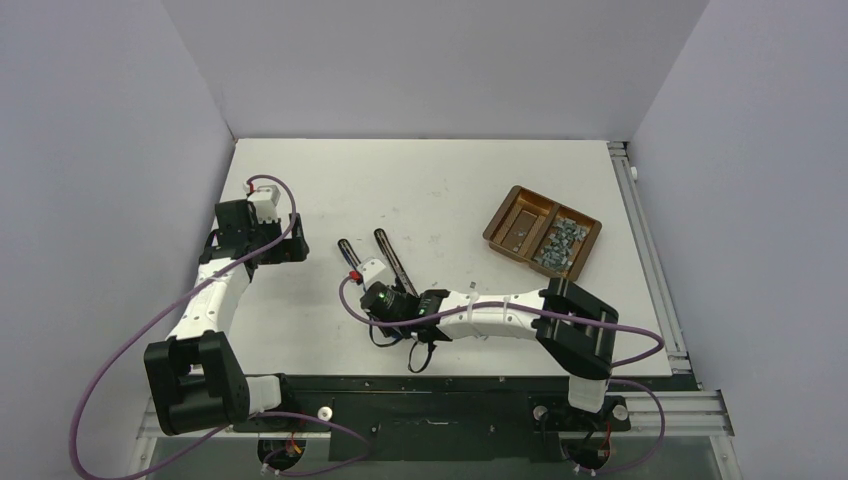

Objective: Load the staples into the stapler

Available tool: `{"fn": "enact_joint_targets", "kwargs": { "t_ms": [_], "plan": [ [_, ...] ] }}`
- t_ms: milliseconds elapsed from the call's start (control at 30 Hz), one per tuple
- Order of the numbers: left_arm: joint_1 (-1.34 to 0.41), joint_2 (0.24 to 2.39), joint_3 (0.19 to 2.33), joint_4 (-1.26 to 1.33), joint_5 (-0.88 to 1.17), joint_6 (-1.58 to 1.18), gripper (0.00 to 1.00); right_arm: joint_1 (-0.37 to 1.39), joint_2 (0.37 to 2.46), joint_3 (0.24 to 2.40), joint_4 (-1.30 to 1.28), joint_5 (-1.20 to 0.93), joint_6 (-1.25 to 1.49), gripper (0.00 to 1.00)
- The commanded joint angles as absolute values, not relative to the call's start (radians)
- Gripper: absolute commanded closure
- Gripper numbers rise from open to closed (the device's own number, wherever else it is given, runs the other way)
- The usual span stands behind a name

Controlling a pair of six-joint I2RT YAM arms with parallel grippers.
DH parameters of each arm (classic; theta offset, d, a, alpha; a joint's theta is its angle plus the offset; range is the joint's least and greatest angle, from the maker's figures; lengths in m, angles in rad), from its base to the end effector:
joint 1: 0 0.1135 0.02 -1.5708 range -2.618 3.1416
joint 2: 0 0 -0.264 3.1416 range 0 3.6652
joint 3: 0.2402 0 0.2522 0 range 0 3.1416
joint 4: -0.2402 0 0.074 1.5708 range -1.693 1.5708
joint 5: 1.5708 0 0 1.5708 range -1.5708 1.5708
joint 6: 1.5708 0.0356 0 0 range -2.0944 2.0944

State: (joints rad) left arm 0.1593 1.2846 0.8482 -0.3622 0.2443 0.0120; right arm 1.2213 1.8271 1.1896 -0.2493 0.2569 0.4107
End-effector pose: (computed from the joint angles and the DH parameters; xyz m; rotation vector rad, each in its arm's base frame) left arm 0.2665 0.0341 0.2398 -0.0558 2.3479 -0.2053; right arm 0.1414 0.3614 0.1873 -0.8663 2.3061 0.4203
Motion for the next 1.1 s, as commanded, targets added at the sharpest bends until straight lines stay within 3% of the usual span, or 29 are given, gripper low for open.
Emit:
{"fn": "enact_joint_targets", "kwargs": {
  "t_ms": [0, 1067],
  "plan": [
    [0.166, 1.252, 0.867, -0.339, 0.258, 0.014, 0.04, 1.229, 1.828, 1.234, -0.243, 0.261, 0.402, 0.74],
    [0.166, 1.247, 0.879, -0.342, 0.252, 0.006, 0.04, 1.252, 1.850, 1.282, -0.258, 0.229, 0.331, 0.84]
  ]
}}
